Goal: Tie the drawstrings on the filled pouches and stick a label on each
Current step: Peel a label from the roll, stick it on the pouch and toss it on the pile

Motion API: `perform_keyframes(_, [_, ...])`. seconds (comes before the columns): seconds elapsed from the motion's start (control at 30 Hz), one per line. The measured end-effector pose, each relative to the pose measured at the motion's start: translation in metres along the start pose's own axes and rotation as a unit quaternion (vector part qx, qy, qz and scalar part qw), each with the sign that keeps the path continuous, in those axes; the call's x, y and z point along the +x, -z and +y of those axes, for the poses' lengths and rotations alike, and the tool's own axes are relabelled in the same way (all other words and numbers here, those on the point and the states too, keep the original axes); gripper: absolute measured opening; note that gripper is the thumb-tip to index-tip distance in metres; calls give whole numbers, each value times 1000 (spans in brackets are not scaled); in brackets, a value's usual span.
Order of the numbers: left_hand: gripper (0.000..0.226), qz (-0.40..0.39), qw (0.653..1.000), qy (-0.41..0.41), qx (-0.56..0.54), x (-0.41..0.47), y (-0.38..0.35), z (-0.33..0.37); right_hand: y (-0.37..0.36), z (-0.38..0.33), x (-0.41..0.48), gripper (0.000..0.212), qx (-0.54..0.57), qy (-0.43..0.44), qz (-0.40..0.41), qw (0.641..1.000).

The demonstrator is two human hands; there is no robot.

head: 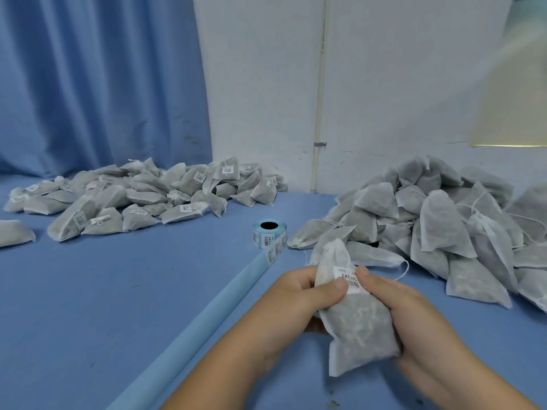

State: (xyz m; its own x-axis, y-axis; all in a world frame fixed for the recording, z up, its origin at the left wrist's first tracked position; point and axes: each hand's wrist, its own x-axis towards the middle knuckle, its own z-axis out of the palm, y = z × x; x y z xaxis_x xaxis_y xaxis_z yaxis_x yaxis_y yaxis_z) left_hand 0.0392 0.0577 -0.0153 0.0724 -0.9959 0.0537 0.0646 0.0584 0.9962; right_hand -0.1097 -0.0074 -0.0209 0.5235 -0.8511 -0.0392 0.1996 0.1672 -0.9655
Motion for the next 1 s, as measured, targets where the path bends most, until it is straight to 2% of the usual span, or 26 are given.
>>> perform_keyframes(0.17, [28,129,988,-2,-88,8,8,3,-16,-3,16,52,-76,2,-59,995])
perform_keyframes(0.2, [32,139,986,-9,-90,8,10,3,-21,-4,19,50,-107,5,-74,992])
perform_keyframes(0.3, [28,143,988,-32,-53,7,17,6,-36,-10,31,22,-223,39,-80,971])
perform_keyframes(0.37, [17,174,981,-49,-67,8,23,6,-45,-16,40,22,-263,49,-83,960])
perform_keyframes(0.47, [14,265,951,-56,-149,13,35,7,-58,-29,47,30,-273,19,-172,946])
perform_keyframes(0.53, [17,302,933,-61,-187,17,46,7,-65,-36,49,21,-323,14,-237,916])
perform_keyframes(0.6, [24,323,915,-64,-235,19,56,9,-76,-41,58,9,-343,6,-258,903])
perform_keyframes(0.67, [38,336,889,-71,-301,20,63,11,-96,-45,76,9,-318,-5,-233,919])
perform_keyframes(0.77, [43,394,858,-72,-321,18,70,13,-139,-59,111,10,-119,-1,-199,973])
perform_keyframes(0.83, [41,416,855,-62,-305,16,70,12,-162,-70,127,30,-2,18,-204,979])
perform_keyframes(0.9, [41,415,861,-50,-289,15,69,11,-173,-71,137,31,33,24,-181,983])
perform_keyframes(1.0, [43,397,877,-46,-265,17,68,11,-167,-55,135,11,12,30,-148,989])
